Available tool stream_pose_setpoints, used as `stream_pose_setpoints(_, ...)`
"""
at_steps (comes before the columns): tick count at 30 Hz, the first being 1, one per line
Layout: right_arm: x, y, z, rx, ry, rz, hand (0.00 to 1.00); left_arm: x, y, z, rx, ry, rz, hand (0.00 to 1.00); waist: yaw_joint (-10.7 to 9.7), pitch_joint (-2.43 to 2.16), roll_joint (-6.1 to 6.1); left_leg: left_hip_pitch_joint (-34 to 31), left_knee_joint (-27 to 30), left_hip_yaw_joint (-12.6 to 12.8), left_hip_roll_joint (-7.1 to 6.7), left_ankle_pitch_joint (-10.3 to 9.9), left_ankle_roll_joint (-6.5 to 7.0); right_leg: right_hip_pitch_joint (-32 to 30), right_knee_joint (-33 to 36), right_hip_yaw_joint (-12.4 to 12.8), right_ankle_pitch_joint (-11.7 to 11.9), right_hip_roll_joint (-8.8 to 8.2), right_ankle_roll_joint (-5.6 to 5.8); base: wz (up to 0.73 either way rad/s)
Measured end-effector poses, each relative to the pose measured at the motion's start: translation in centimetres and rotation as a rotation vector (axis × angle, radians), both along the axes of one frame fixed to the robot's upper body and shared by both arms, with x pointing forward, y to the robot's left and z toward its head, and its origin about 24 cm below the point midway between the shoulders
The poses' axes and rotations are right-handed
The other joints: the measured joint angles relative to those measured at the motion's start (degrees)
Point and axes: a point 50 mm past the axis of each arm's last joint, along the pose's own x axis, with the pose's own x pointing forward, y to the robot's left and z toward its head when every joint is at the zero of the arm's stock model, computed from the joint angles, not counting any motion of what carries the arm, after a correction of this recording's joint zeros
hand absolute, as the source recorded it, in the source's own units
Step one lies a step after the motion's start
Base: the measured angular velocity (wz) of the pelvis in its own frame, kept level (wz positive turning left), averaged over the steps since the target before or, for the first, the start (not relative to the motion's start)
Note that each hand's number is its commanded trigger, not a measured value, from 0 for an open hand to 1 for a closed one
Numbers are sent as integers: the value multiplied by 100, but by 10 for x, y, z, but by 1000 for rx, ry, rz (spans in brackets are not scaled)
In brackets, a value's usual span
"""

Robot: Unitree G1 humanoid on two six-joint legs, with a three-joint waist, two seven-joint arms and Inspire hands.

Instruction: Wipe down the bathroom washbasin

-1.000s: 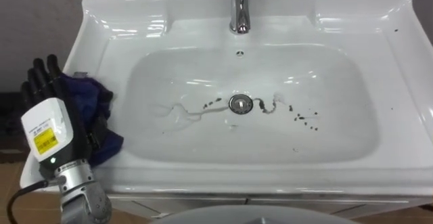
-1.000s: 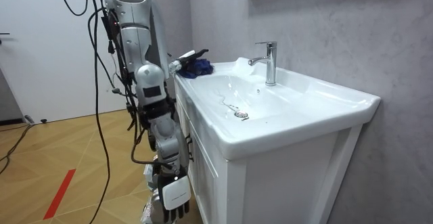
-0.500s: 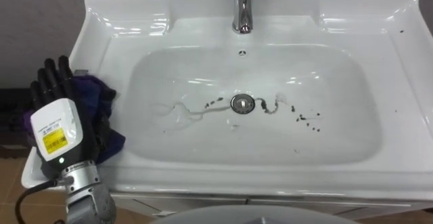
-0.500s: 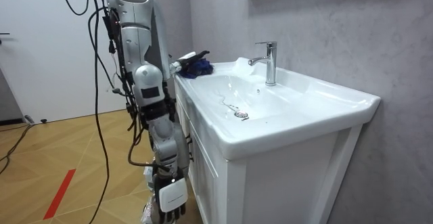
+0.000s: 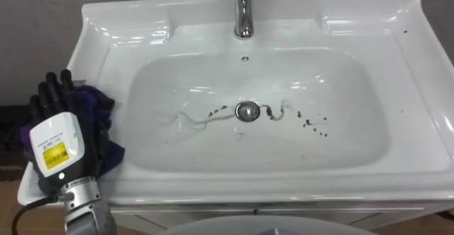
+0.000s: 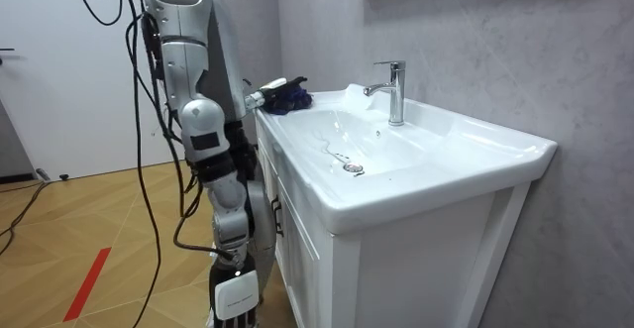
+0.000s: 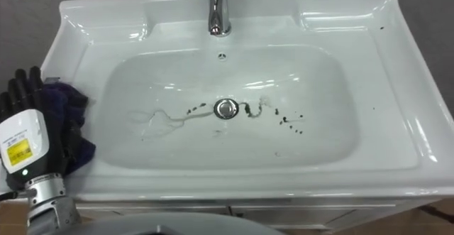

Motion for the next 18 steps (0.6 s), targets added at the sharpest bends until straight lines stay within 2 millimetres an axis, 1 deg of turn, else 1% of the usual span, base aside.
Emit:
stream_pose_setpoints(1, -1, 0, 0, -2, 5, -3, 0, -1, 1, -2, 3, 14, 7, 0, -10, -29, 23, 13, 2, 4, 6, 2, -1, 7, 4, 8, -3, 6, -11, -6)
stream_pose_setpoints(2, -1, 0, 0, -4, 11, -5, 0, -3, 2, -3, 4, 28, 11, 35, -20, -48, 44, 20, 2, 5, 15, 3, -3, 7, 13, 11, -7, 12, -23, -5)
stream_pose_setpoints(3, -1, 0, 0, -4, 14, -5, 0, -3, 2, -4, 4, 33, 13, 85, -21, -51, 49, 29, 0, 8, 17, 6, -6, 7, 24, 18, -10, 15, -30, -6)
stream_pose_setpoints(4, -1, 0, 0, -2, 16, -6, 0, -4, 3, -5, 7, 43, 19, 100, -18, -51, 50, 66, -11, 24, 19, 24, -31, 3, 82, 39, -24, 12, -50, -10)
stream_pose_setpoints(6, 0, 0, 0, 8, 20, -8, 0, -5, 6, -6, 15, 60, 36, 100, -16, -54, 54, 110, -62, 66, 42, 48, -66, 10, 92, 72, -40, 17, -77, -11)
stream_pose_setpoints(9, -1, 0, 1, 14, 33, -14, 0, -6, 9, -6, 18, 76, 48, 100, -17, -54, 54, 115, -73, 143, 78, 56, -75, 5, 89, 86, -37, 31, -109, -3)
stream_pose_setpoints(11, -2, 0, 1, 18, 39, -16, 0, -6, 11, -7, 25, 90, 57, 100, -19, -53, 54, 118, -73, 155, 93, 83, -117, 5, 89, 95, -36, 66, -137, -3)
stream_pose_setpoints(14, -2, 0, 1, 21, 48, -20, 0, -3, 13, -7, 61, 98, 50, 100, -19, -53, 55, 122, -74, 168, 121, 95, -131, 6, 91, 102, -42, 69, -174, 0)
stream_pose_setpoints(18, -2, 0, 1, 22, 54, -21, 0, -1, 16, -8, 81, 110, 61, 100, -21, -52, 57, 124, -78, 187, 143, 128, -184, 8, 92, 98, -47, 86, -215, 0)
